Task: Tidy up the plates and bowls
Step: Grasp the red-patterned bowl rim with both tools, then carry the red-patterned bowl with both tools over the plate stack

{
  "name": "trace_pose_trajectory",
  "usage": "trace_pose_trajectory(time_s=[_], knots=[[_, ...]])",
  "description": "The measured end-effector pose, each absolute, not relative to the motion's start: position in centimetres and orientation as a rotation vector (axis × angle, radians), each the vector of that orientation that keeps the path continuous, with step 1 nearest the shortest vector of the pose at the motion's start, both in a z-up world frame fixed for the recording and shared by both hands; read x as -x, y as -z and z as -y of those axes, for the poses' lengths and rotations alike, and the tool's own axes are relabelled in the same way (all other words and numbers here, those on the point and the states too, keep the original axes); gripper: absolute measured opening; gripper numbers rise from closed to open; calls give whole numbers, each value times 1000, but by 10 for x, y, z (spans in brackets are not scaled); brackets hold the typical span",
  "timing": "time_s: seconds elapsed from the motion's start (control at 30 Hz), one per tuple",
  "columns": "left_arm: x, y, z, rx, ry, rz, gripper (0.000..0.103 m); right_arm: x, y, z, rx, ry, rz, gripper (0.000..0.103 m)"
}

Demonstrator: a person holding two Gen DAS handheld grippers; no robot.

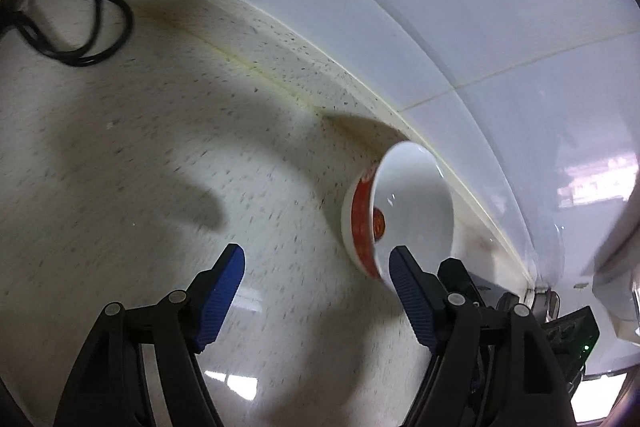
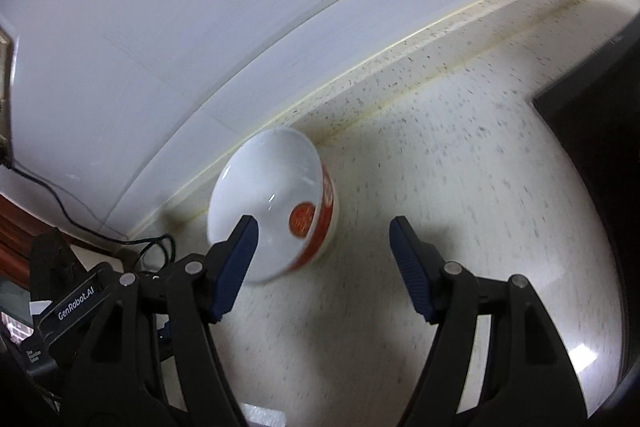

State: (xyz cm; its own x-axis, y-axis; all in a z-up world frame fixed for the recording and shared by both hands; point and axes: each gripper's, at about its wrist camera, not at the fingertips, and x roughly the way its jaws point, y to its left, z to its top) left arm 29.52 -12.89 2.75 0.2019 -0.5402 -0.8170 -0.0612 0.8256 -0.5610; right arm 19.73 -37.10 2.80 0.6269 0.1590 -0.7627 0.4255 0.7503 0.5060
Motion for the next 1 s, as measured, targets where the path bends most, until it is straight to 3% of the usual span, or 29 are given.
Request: trace_pose_trajectory(time_s=[0.07, 0.23, 0.43, 0.53, 0.6, 0.73, 1.0], knots=[[-303, -22, 136, 536, 362, -1347, 75, -205, -24, 372, -721, 162, -914, 68], [-319, -9, 143, 536, 341, -1348, 75, -217, -14, 363, -684, 147, -950, 49], [-332, -8, 149, 510, 372, -1308, 71, -219, -10, 358, -696, 152, -948, 37], [-331, -12, 154, 461, 425, -1271, 46, -216, -14, 356, -691, 159, -934, 30], [-328, -18, 163, 406, 482, -1249, 13, -212, -14, 355, -700, 168, -929, 29], [-315, -32, 175, 268, 507, -1192, 13, -203, -12, 358, -736, 183, -931, 22], [-294, -37, 155, 314, 498, -1222, 13, -174, -27, 353, -739, 173, -926, 21]])
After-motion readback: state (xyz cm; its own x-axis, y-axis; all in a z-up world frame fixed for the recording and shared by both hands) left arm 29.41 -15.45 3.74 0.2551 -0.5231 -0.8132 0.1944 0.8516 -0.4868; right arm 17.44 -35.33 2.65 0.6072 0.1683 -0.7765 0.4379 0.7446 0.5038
